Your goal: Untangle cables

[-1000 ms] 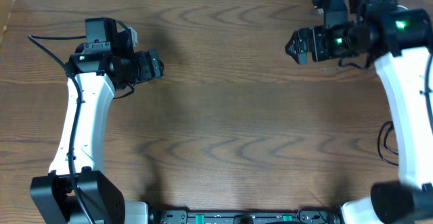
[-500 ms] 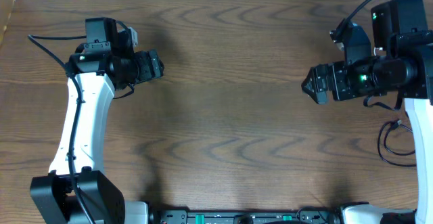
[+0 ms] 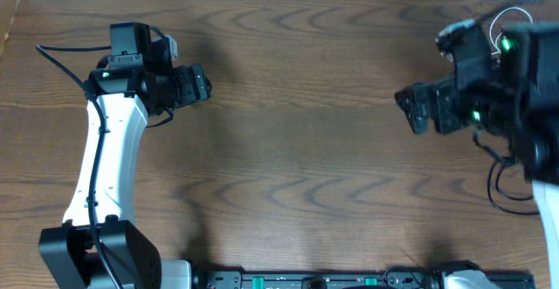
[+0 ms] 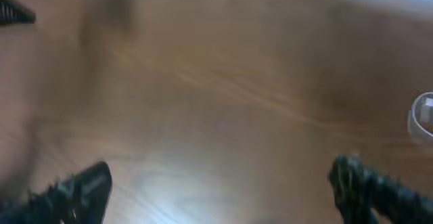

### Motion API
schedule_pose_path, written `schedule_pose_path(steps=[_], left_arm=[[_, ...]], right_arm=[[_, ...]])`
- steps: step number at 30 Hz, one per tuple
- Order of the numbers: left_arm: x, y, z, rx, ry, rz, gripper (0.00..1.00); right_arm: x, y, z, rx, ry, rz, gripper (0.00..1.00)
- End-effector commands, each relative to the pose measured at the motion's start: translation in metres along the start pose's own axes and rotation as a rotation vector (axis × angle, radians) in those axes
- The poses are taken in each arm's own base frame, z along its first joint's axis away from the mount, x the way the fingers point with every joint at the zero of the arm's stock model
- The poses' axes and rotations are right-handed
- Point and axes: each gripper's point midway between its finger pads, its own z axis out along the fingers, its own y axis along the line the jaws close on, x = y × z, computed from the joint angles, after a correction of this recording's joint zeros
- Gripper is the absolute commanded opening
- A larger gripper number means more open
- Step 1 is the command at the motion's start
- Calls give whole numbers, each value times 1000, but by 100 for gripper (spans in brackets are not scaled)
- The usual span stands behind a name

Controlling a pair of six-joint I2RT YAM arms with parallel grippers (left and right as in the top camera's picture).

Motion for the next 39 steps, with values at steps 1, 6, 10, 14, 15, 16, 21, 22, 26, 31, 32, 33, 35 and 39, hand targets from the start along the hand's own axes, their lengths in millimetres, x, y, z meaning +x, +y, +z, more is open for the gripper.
schedule_pose_path(steps=[1, 6, 10, 14, 15, 16, 21, 22, 26, 31, 32, 33, 35, 39], left_arm=[[-4, 0, -3, -2, -12, -5, 89], [-4, 0, -3, -2, -12, -5, 88], [-4, 0, -3, -2, -12, -5, 88], [-4, 0, -3, -2, -12, -5, 89], [-4, 0, -3, -2, -12, -5, 88], [-4, 0, -3, -2, -12, -5, 89], [-4, 0, -3, -2, -12, -5, 89], [-4, 0, -3, -2, -12, -5, 89], [-4, 0, -3, -2, -12, -5, 89], [-4, 0, -3, -2, -12, -5, 89], [-4, 0, -3, -2, -12, -5, 89], [-4, 0, -3, -2, -12, -5, 89], [-4, 0, -3, -2, -12, -5, 89], [-4, 0, -3, -2, -12, -5, 89]], right_arm=[[21, 1, 5, 19, -95, -114, 99], [55, 1, 20, 38, -213, -156, 99], [78, 3, 20, 71, -418, -206, 99], [93, -1, 27, 115, -569, -237, 99], [96, -2, 30, 125, -597, -241, 99], [102, -4, 35, 139, -638, -248, 99], [131, -10, 50, 187, -731, -255, 99], [136, -11, 52, 192, -737, -254, 99], [146, -14, 53, 218, -772, -252, 99], [157, -14, 56, 220, -754, -247, 99], [160, -15, 58, 218, -738, -244, 99], [166, -15, 63, 214, -709, -240, 99], [176, -17, 72, 209, -652, -229, 99], [176, -17, 72, 210, -653, -229, 99]])
